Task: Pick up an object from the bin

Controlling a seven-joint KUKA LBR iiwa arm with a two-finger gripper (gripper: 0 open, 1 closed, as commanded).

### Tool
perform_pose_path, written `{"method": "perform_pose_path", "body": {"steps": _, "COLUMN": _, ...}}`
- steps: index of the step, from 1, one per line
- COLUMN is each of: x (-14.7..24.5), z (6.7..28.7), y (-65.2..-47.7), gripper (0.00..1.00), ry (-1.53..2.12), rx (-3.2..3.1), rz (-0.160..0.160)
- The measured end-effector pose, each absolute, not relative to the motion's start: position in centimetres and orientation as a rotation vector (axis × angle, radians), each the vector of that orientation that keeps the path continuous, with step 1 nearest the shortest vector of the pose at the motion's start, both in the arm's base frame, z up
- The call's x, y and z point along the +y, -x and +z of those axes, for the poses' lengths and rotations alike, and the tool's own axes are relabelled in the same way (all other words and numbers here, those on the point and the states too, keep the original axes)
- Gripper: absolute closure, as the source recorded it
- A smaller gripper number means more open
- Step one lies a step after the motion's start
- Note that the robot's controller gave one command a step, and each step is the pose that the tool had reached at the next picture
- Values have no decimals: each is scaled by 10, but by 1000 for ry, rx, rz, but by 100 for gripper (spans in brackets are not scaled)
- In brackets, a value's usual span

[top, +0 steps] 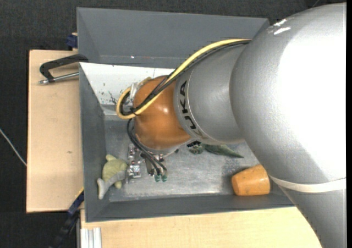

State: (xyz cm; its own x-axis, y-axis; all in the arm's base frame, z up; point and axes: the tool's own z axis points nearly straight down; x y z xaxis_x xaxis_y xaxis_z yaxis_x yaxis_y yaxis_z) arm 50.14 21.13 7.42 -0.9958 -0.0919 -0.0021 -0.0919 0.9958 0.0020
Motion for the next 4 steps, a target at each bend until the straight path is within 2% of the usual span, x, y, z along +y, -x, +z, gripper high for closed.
{"method": "perform_pose_path", "body": {"steps": 1, "x": 196, "z": 241, "y": -494, "gripper": 100, "ry": 111, "rx": 3127, "rz": 8}}
{"method": "perform_pose_path", "body": {"steps": 2, "x": 196, "z": 236, "y": -492, "gripper": 0, "ry": 112, "rx": 3136, "rz": 4}}
{"method": "perform_pose_path", "body": {"steps": 3, "x": 196, "z": 236, "y": -492, "gripper": 100, "ry": 112, "rx": 3136, "rz": 4}}
{"method": "perform_pose_path", "body": {"steps": 4, "x": 196, "z": 236, "y": -492, "gripper": 0, "ry": 112, "rx": 3136, "rz": 4}}
